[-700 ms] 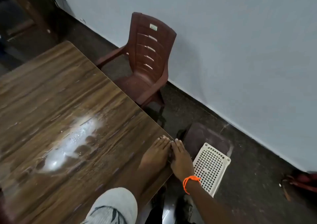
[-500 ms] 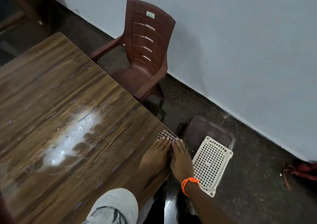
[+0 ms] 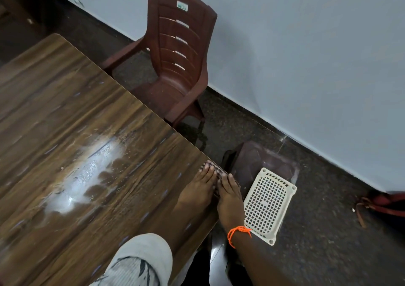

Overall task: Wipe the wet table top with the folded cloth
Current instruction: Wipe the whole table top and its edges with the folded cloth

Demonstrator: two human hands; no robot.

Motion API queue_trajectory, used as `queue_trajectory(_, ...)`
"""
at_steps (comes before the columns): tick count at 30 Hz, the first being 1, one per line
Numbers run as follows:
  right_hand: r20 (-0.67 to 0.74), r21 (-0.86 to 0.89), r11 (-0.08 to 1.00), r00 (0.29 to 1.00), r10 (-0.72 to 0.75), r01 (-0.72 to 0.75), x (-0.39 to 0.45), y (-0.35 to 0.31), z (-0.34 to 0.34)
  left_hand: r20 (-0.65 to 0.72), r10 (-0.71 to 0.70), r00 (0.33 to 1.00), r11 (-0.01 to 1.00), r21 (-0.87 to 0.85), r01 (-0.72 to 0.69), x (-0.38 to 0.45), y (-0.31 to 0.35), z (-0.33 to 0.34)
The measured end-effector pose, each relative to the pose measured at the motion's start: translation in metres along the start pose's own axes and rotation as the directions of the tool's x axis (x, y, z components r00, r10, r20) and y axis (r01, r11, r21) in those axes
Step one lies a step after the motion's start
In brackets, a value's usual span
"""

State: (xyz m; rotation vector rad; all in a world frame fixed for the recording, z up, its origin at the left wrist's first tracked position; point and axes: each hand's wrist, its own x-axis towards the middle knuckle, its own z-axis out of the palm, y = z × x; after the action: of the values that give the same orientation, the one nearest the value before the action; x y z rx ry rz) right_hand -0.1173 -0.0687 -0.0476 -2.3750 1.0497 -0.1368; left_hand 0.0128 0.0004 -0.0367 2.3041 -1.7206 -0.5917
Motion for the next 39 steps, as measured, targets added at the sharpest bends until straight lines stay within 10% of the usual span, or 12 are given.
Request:
queue_trajectory(10,-0.055,0.164,0.981,0.992,0.115,-0.104,-0.007,0.012,-0.004,0.028,0.169,0.985,0.984,0.056,-0.17,-0.001,-0.003,0.01)
queue_trajectory(39,0.043,0.107,0.994,0.999,0.015,-0.02,0.0,-0.02,0.003,0.007,-0.097,0.995,0.995,-0.007,0.097,-0.046,-0.001,0.015)
